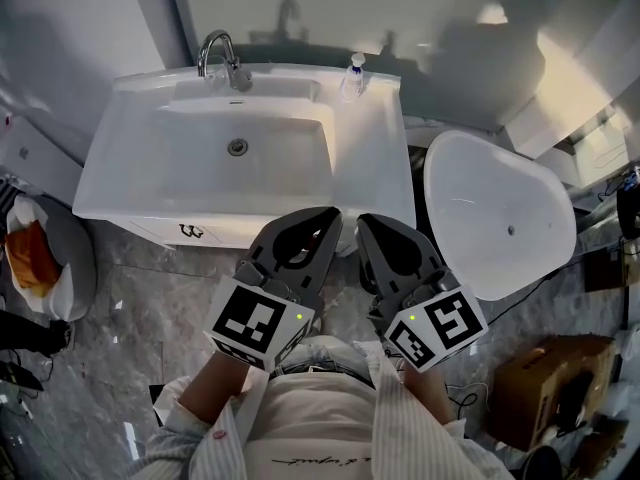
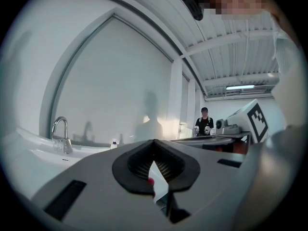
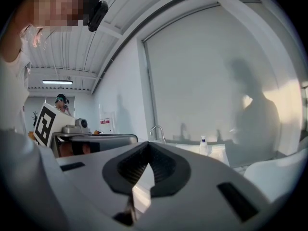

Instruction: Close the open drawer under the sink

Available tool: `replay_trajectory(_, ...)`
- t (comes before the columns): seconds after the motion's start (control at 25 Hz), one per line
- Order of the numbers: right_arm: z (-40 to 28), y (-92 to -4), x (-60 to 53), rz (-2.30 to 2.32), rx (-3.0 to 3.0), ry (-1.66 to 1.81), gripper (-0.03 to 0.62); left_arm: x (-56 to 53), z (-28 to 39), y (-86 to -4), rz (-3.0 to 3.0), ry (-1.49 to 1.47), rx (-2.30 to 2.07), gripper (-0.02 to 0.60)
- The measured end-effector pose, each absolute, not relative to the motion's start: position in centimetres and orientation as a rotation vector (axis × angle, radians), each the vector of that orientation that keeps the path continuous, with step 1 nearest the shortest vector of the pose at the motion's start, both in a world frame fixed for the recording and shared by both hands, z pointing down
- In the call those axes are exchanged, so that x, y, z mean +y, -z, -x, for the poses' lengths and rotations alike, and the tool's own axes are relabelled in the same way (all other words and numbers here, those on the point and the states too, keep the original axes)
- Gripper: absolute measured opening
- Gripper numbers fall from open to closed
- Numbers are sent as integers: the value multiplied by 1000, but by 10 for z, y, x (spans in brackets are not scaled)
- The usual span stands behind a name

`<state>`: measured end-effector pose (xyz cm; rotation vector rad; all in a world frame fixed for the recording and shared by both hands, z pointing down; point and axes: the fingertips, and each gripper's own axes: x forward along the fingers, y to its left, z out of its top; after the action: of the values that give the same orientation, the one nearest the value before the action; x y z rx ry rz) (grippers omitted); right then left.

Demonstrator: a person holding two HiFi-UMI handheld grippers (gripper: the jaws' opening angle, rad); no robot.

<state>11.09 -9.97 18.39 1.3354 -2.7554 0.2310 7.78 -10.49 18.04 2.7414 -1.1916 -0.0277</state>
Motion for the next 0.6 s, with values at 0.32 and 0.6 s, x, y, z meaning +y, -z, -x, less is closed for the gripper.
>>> replay_trajectory(0.32,-108,-191,-106,-1349,-2747,-265,9,-108,-78,-191,-2736,-15,-1175,15)
replay_trajectory(0.6,-108,-201,-109,-1332,-2724,-314,9,-115,-78,-192,-2777,-63,-1203,15)
